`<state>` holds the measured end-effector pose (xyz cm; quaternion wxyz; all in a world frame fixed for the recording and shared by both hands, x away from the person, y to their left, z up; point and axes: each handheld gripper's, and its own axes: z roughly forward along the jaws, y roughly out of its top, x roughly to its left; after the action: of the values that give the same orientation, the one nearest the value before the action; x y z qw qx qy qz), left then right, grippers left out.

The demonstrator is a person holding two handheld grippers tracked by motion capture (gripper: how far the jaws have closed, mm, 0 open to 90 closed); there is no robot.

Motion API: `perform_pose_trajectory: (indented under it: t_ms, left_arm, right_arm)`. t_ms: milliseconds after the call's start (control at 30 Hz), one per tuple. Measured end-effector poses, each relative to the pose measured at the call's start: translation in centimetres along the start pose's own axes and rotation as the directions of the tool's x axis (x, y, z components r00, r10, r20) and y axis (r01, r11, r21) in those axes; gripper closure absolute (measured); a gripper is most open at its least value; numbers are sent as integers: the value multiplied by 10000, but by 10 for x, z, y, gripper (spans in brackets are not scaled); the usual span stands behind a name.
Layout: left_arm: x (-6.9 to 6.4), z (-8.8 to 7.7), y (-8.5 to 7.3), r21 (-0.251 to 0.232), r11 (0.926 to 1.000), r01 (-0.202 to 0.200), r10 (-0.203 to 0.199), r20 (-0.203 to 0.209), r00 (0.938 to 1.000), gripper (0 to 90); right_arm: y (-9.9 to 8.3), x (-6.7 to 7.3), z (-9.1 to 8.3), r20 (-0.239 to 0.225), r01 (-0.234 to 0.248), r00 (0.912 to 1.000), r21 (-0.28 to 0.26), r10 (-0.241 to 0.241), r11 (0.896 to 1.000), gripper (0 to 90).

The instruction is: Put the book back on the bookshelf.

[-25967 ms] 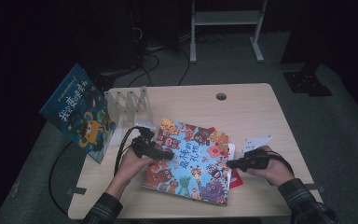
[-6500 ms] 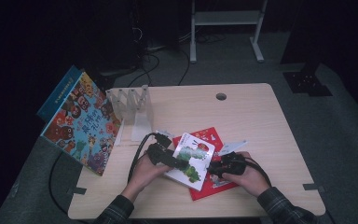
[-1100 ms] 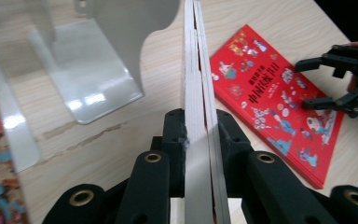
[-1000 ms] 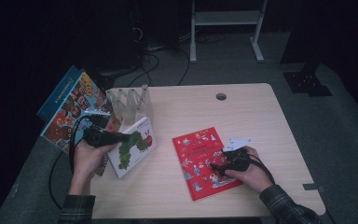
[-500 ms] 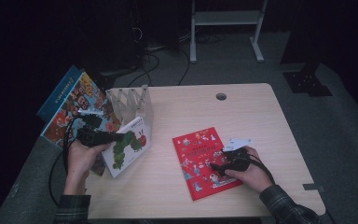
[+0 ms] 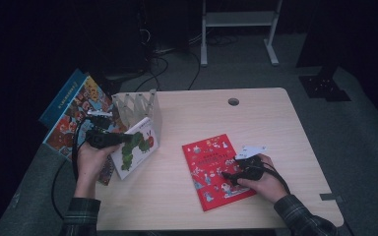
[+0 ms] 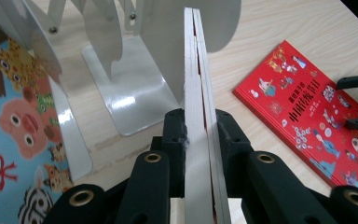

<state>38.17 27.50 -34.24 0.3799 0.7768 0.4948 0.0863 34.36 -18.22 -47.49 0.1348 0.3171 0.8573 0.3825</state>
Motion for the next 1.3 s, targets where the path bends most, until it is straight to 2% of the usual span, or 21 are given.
perform_pose_trajectory:
  t_ms: [167, 267, 367, 500, 933, 1300]
  left_arm:
    - [0, 8, 6, -48, 9999, -155, 154, -173, 9997, 764]
    - [0, 12, 10, -88, 9998, -204, 201, -416, 9989, 764]
    - [3, 16, 12, -348, 9993, -166, 148, -527, 9985, 764]
    - [5, 21, 16, -467, 9986, -229, 201, -594, 9980, 764]
    - [11, 52, 28, -825, 9955, -463, 376, -1042, 9938, 764]
    - [19, 64, 35, -1219, 9920, -323, 186, -1114, 9936, 764]
  right_arm:
    - [0, 0, 0, -2, -18, 10000, -23, 18, 10000, 199]
    - [0, 0, 0, -2, -24, 10000, -31, 24, 10000, 199]
    - [0, 0, 1, 0, -40, 10000, -49, 40, 10000, 199]
    - [0, -1, 1, -1, -23, 10000, -55, 23, 10000, 199]
    - [0, -1, 1, -10, -24, 10000, -75, 24, 10000, 199]
    - [0, -1, 2, -5, -16, 10000, -110, 16, 9999, 199]
